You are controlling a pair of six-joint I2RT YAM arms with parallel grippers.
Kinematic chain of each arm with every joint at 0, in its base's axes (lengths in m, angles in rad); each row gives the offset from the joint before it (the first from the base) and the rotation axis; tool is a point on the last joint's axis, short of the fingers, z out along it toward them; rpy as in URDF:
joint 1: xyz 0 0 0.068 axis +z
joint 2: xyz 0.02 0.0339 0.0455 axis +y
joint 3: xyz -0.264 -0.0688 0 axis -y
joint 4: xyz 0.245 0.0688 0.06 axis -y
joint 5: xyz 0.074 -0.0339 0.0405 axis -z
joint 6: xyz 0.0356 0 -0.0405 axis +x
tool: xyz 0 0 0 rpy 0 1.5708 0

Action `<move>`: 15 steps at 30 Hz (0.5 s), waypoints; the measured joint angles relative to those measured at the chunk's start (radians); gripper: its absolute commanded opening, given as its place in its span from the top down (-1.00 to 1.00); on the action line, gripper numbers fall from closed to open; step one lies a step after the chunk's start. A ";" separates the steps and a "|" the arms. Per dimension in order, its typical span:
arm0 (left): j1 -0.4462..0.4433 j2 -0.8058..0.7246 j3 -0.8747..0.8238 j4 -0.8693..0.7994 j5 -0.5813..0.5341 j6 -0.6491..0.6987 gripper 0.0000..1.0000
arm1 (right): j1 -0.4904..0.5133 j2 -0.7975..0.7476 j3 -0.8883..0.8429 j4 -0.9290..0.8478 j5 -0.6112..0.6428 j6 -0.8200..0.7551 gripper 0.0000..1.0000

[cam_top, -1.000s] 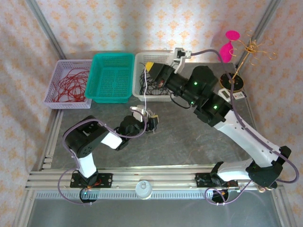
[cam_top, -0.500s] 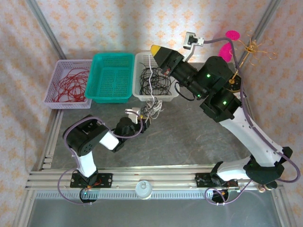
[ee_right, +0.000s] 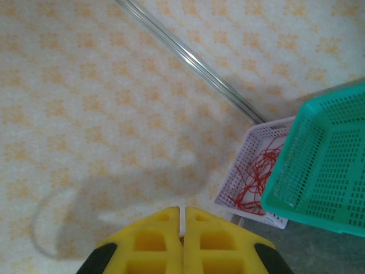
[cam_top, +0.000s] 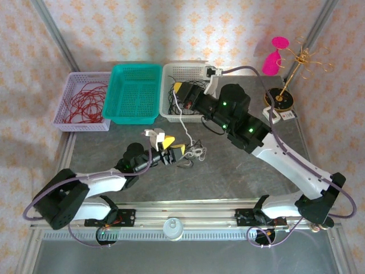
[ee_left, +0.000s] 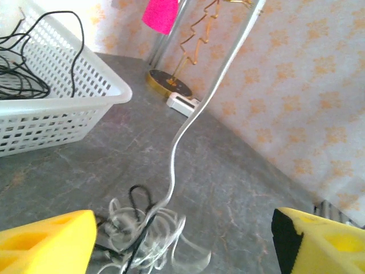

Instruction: Untangle the cables

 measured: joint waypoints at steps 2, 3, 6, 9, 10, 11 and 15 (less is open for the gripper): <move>0.000 -0.042 0.000 -0.040 0.000 0.009 -0.77 | 0.000 -0.006 -0.006 0.005 0.000 0.006 1.00; 0.000 -0.053 0.000 -0.053 0.002 0.012 -0.78 | 0.000 -0.011 -0.008 0.008 0.000 0.008 1.00; 0.000 -0.046 0.016 -0.077 0.023 0.024 -0.80 | 0.000 -0.027 -0.009 0.021 0.000 0.019 1.00; 0.000 0.028 0.045 -0.026 0.029 0.027 -0.79 | 0.000 -0.035 -0.009 0.033 -0.001 0.024 1.00; 0.000 0.071 0.055 0.016 0.030 0.026 -0.74 | 0.000 -0.035 -0.009 0.038 -0.001 0.026 1.00; 0.000 0.126 0.071 0.059 0.029 0.022 -0.68 | 0.000 -0.035 -0.009 0.039 -0.002 0.029 1.00; 0.000 0.340 0.158 0.185 -0.002 -0.008 -0.44 | 0.000 -0.035 -0.009 0.047 -0.010 0.044 1.00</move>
